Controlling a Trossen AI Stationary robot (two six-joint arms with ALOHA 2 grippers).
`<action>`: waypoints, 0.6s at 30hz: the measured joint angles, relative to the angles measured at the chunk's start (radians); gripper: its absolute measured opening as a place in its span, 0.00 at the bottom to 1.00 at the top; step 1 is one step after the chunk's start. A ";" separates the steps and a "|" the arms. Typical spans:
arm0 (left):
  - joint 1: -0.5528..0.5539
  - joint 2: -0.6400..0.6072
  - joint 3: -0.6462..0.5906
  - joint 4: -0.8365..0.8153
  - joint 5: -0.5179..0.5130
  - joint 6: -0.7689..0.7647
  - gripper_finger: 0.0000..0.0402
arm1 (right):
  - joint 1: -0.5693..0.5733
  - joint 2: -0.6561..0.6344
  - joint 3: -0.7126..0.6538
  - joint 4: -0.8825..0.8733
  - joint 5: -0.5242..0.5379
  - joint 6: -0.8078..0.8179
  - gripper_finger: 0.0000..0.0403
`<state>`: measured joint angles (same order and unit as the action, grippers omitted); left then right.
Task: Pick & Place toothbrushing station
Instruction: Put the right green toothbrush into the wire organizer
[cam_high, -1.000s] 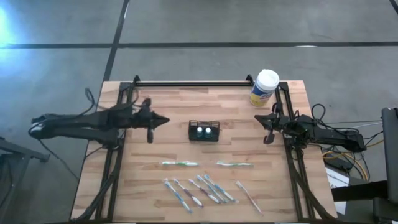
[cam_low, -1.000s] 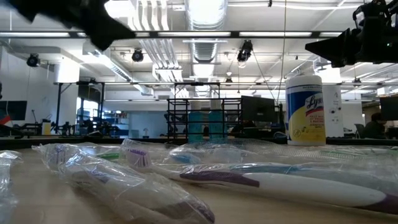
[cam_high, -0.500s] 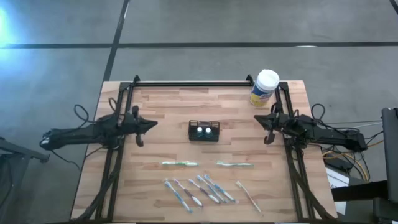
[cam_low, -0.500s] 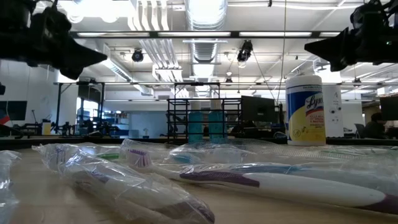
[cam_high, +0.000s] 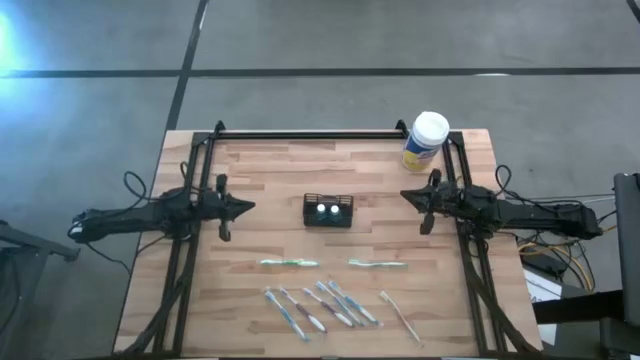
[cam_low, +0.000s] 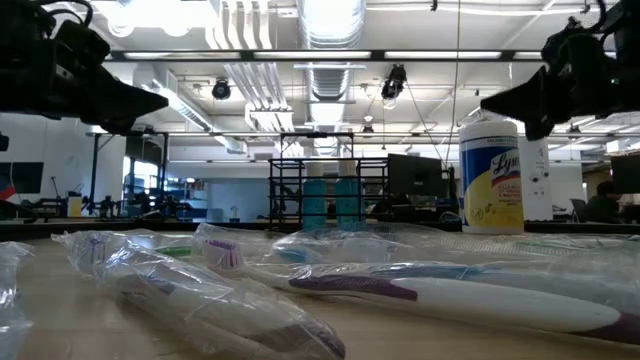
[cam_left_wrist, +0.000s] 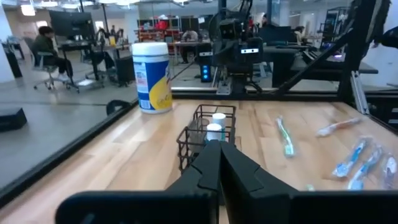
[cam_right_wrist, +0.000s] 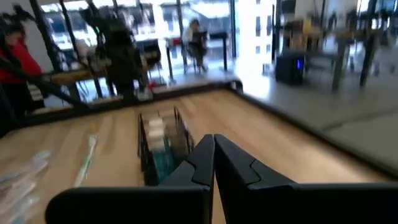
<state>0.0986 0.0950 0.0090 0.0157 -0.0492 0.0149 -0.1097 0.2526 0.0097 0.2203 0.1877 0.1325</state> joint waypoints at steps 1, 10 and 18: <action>0.000 0.000 0.000 -0.001 0.006 -0.011 0.02 | 0.000 0.029 0.001 -0.002 0.020 0.035 0.02; 0.000 0.000 -0.001 -0.009 0.013 -0.083 0.03 | 0.014 0.396 0.325 -0.461 0.052 0.197 0.02; 0.000 0.000 -0.001 0.000 0.014 -0.108 0.03 | 0.094 0.772 0.636 -0.729 -0.052 0.187 0.02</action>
<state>0.0982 0.0948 0.0078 0.0159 -0.0353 -0.0933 -0.0161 1.0248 0.6452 -0.5089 0.1360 0.3190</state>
